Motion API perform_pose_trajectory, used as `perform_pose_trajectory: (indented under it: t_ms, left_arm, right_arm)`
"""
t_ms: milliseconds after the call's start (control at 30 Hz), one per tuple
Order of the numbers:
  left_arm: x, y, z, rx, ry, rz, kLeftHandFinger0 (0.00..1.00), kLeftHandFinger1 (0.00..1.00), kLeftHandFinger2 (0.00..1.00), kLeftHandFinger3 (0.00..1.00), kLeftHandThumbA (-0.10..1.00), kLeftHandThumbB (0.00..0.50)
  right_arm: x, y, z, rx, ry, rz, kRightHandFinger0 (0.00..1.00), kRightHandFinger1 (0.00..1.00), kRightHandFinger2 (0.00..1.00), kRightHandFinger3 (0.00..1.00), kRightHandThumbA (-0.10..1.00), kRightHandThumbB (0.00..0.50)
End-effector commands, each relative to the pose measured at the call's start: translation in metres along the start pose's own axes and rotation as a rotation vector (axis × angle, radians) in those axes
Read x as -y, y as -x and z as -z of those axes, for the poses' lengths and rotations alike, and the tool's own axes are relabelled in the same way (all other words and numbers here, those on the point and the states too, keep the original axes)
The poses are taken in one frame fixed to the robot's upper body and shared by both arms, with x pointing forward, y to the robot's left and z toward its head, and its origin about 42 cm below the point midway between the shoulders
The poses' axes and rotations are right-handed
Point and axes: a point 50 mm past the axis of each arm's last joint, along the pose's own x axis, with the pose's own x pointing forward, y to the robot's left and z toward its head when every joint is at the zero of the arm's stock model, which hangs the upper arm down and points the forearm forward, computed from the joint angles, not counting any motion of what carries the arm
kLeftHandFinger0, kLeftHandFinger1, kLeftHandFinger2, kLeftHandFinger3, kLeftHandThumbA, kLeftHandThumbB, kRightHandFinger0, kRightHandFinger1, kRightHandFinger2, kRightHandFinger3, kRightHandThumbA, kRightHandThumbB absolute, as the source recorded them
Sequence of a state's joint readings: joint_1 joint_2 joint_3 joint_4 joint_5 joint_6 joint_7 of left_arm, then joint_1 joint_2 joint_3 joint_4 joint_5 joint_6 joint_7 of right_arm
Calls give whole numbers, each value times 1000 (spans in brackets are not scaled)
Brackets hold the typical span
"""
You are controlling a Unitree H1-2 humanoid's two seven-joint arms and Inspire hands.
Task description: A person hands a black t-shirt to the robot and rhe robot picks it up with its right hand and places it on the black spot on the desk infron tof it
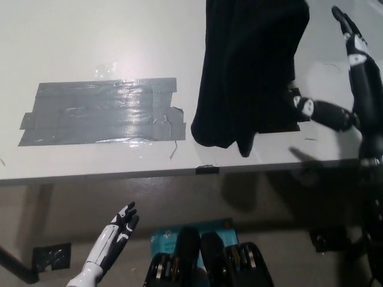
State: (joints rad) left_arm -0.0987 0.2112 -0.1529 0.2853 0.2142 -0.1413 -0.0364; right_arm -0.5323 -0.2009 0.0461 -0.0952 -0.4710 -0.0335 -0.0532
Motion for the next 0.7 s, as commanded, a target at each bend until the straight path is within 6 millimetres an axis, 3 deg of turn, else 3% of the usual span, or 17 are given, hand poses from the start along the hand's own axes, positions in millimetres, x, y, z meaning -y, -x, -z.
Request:
perform_pose_trajectory:
  t_ms: [0,367,667]
  left_arm:
    - [-8,-5,-11,56,-16,-3,1000,1000,1000,1000,1000,500]
    - [-9,-11,-15,70,-19,6,1000,1000,1000,1000,1000,500]
    - [-11,-15,-18,86,-15,11,1000,1000,1000,1000,1000,500]
  right_arm:
    - [4,-42,-1,9,22,43,1000,1000,1000,1000,1000,372]
    - [8,-97,-1,-7,-15,75,1000,1000,1000,1000,989,372]
    - [5,-124,-22,10,-32,54,1000,1000,1000,1000,1000,427]
